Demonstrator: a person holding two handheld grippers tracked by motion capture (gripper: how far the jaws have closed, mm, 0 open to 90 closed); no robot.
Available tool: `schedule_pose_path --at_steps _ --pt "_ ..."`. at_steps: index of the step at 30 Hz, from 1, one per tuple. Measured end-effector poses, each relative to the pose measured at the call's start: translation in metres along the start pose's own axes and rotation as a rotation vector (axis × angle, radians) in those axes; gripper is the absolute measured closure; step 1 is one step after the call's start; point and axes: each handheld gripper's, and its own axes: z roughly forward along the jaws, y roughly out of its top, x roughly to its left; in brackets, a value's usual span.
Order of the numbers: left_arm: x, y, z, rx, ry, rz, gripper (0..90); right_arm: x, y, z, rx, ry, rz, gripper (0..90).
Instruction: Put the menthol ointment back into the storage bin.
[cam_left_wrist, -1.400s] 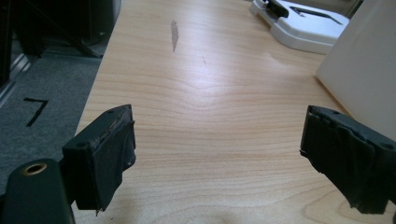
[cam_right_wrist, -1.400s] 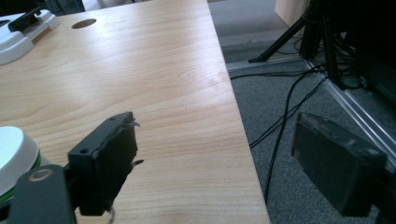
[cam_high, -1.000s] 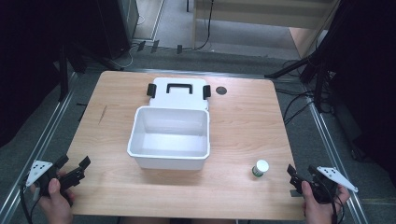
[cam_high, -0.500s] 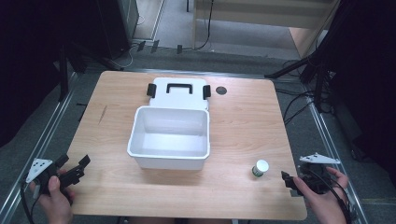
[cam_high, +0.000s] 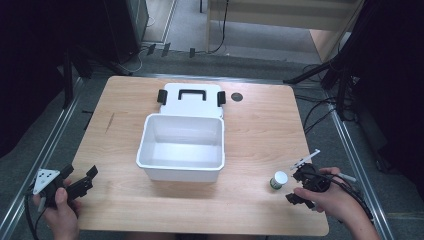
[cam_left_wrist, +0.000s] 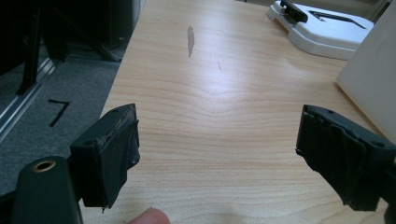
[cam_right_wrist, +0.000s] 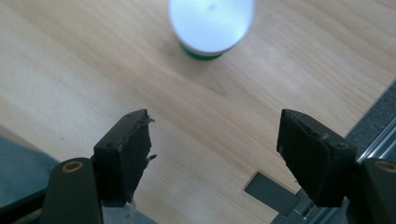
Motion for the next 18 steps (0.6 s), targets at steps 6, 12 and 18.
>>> schedule_pose_path --at_steps 6,12,18 --pt "-0.002 0.0 0.0 0.001 0.007 0.013 13.9 0.006 0.01 0.003 0.038 0.03 -0.071 24.8" --pt "-0.003 0.0 0.001 0.01 0.011 0.024 13.9 0.01 0.017 0.002 0.102 0.071 -0.122 20.2" --pt "-0.004 0.0 0.001 0.013 0.009 0.036 14.1 0.014 0.025 0.004 0.106 0.048 -0.148 18.5"
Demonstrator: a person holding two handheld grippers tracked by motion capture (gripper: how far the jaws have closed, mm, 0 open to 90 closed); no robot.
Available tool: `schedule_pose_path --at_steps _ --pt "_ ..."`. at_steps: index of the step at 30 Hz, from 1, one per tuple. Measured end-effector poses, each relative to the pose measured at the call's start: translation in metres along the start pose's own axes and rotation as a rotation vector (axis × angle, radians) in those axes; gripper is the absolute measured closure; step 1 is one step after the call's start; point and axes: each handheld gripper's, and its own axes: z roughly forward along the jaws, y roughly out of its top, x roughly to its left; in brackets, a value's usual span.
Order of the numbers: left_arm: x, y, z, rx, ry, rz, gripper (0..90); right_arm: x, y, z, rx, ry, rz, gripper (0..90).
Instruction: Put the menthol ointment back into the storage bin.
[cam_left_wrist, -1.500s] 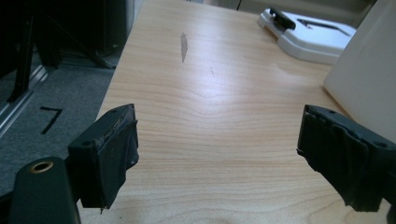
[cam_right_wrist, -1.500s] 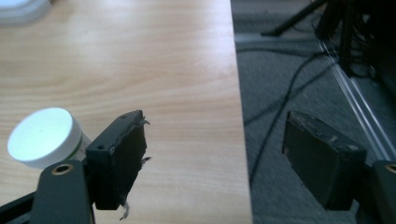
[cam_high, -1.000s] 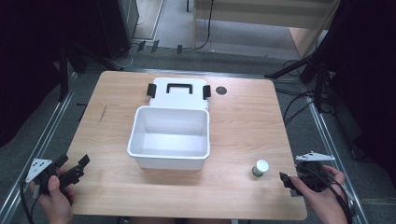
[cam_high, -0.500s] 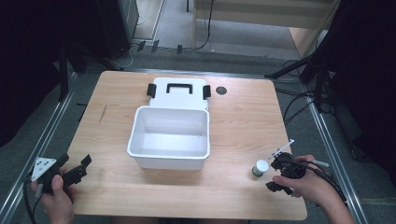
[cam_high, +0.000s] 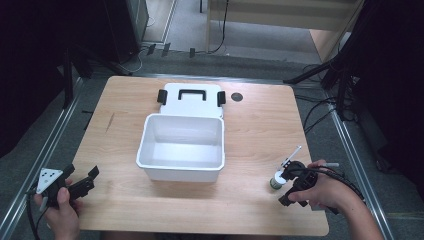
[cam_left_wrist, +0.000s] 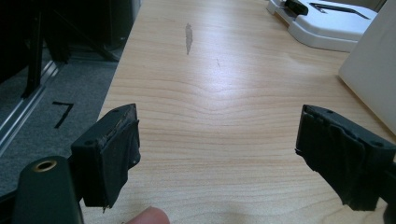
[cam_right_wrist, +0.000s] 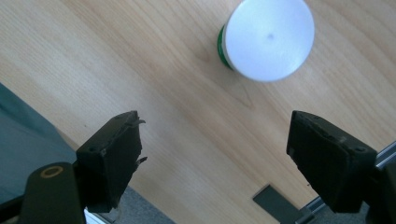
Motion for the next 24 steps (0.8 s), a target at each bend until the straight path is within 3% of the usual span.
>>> schedule_pose_path --at_steps 2,6,11,24 --pt "0.0 0.0 0.0 0.0 -0.002 -0.001 14.1 -0.001 0.004 0.002 0.0 -0.012 -0.027 19.4" --pt "0.0 0.0 0.0 0.004 -0.004 0.002 14.1 -0.005 0.007 0.006 -0.026 -0.038 -0.023 24.8" --pt "-0.001 0.0 0.001 0.007 -0.007 0.009 14.2 -0.012 0.016 0.007 -0.057 -0.037 0.028 34.6" --pt "-0.001 0.0 0.001 0.008 -0.019 0.011 14.3 -0.016 0.034 0.012 -0.047 -0.037 0.089 44.1"
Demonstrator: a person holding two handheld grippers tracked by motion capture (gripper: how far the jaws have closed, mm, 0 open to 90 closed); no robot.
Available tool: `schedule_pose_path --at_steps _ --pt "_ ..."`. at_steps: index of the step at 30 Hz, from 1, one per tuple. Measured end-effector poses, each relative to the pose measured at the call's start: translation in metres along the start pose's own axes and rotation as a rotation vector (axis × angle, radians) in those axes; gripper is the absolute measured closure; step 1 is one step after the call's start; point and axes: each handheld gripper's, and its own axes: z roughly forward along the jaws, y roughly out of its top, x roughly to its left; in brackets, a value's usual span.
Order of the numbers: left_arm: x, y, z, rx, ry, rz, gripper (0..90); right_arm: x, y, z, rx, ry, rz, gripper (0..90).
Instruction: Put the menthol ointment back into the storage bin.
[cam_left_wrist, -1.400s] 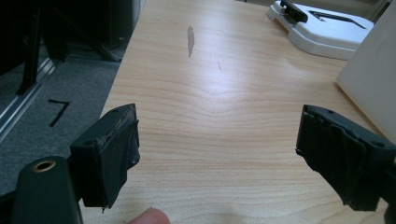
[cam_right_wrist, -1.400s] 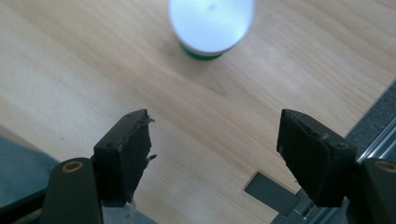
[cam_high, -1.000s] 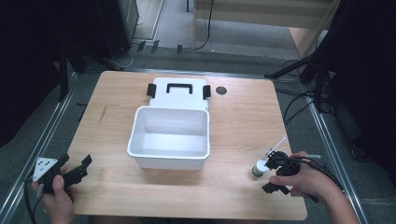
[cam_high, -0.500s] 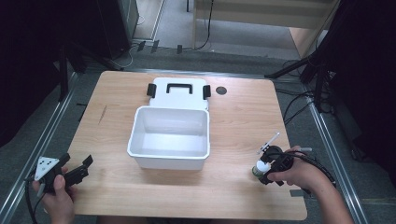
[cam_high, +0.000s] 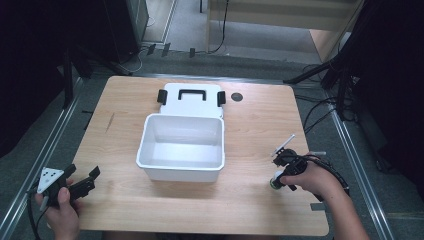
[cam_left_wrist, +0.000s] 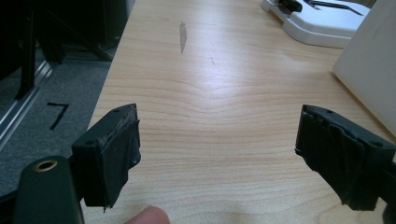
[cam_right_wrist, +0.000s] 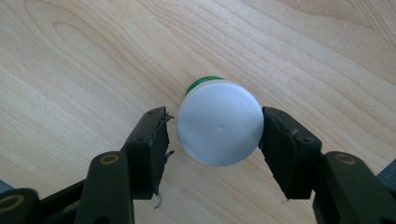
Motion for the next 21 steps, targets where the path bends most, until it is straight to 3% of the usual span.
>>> schedule_pose_path --at_steps 7,16,21 --pt "0.0 0.0 0.0 0.003 -0.002 -0.002 14.4 -0.003 0.004 0.001 -0.005 0.007 0.036 50.8" --pt "0.0 0.0 0.0 0.005 -0.004 -0.001 14.4 -0.003 0.004 0.0 0.004 -0.001 0.029 51.7" --pt "0.0 0.0 0.0 0.006 -0.005 -0.003 14.4 -0.005 0.006 -0.01 -0.012 0.01 0.03 51.8"
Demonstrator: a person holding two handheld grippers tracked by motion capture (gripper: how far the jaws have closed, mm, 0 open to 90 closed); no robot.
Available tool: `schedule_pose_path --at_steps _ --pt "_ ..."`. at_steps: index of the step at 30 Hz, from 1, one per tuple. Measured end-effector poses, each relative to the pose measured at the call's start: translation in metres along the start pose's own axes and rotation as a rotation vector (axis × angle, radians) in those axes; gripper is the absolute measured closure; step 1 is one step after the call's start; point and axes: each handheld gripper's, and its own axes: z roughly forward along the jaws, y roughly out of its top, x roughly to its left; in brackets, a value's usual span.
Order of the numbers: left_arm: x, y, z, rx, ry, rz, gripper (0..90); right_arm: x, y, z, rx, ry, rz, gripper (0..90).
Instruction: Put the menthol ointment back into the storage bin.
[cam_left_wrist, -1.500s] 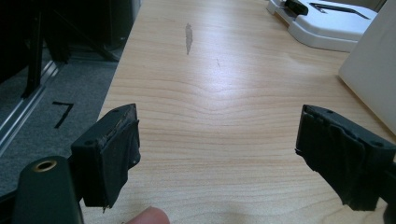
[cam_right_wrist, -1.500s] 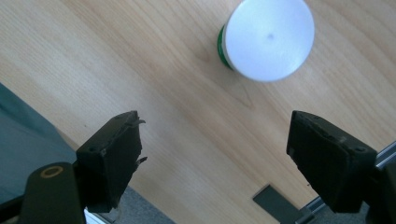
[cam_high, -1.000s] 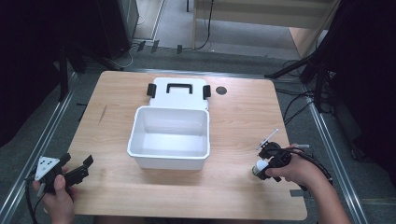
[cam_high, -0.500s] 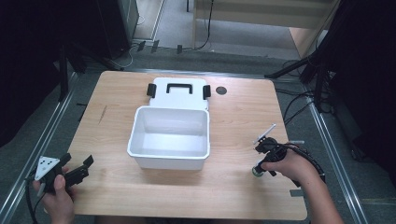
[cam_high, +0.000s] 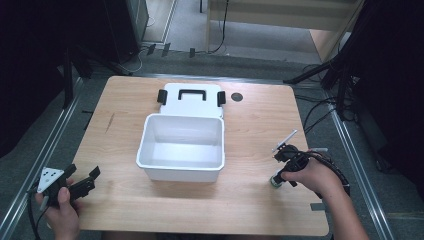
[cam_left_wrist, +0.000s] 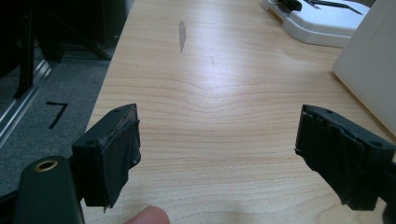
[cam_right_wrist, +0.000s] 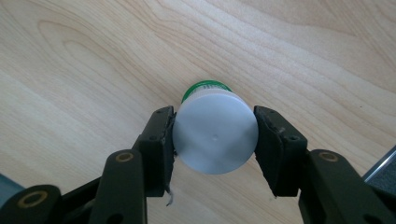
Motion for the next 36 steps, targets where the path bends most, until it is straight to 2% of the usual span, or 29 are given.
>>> schedule_pose_path --at_steps 3,6,7,10,22,28,36 --pt "0.0 0.0 0.0 -0.002 0.001 0.0 14.4 0.003 0.004 -0.012 -0.003 -0.002 -0.016 51.8" --pt "0.0 0.0 0.0 -0.004 0.0 0.003 14.4 0.005 0.007 -0.018 0.0 0.008 -0.006 51.8" --pt "0.0 0.0 0.0 -0.005 -0.001 0.004 14.4 0.007 0.011 -0.024 -0.005 0.008 -0.027 51.8" --pt "0.0 0.0 0.0 -0.006 -0.002 0.004 14.4 0.01 0.015 -0.031 -0.002 0.013 -0.03 51.8" --pt "0.0 0.0 -0.001 -0.012 -0.016 0.001 14.4 0.03 0.049 -0.069 0.002 0.019 -0.094 51.8" --pt "0.0 0.0 -0.001 -0.014 -0.018 0.003 14.4 0.038 0.064 -0.087 -0.003 0.037 -0.1 51.8" --pt "0.0 0.0 0.0 -0.015 -0.019 -0.002 14.4 0.048 0.082 -0.104 0.011 0.029 -0.122 51.9"
